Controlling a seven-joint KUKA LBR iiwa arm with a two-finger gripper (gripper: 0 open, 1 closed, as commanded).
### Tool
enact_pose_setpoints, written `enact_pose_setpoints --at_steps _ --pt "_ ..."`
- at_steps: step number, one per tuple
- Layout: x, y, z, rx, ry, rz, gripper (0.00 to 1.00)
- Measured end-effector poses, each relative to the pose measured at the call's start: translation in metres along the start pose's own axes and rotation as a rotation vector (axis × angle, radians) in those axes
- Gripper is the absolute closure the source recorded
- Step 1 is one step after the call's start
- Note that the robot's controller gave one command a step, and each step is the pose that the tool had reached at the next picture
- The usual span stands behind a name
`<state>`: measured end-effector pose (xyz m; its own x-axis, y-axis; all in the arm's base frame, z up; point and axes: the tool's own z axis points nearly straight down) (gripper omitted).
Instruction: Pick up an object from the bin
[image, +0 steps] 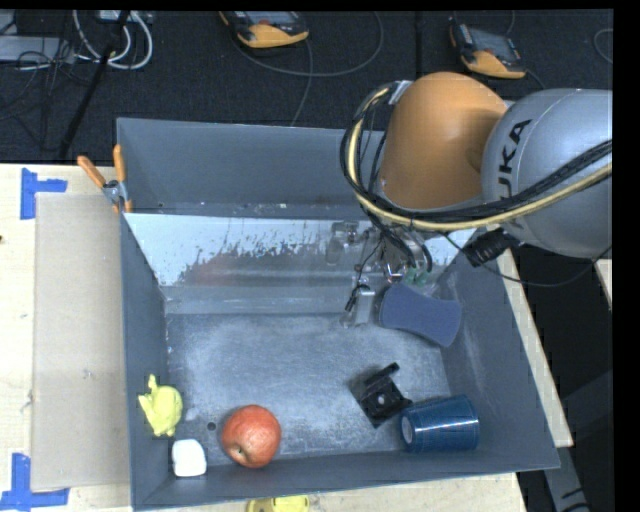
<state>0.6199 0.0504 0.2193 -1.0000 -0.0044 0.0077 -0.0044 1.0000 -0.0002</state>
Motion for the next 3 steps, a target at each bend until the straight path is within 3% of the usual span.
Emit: enact_pose_setpoints --at_steps 1,2,3 --pt "-0.001 0.000 -0.005 -0.001 -0.008 0.001 0.00" --pt "0.032 -0.017 0.023 -0.001 -0.016 -0.101 0.00" --pt "0.046 -0.047 0.064 0.001 -0.007 -0.331 0.00"
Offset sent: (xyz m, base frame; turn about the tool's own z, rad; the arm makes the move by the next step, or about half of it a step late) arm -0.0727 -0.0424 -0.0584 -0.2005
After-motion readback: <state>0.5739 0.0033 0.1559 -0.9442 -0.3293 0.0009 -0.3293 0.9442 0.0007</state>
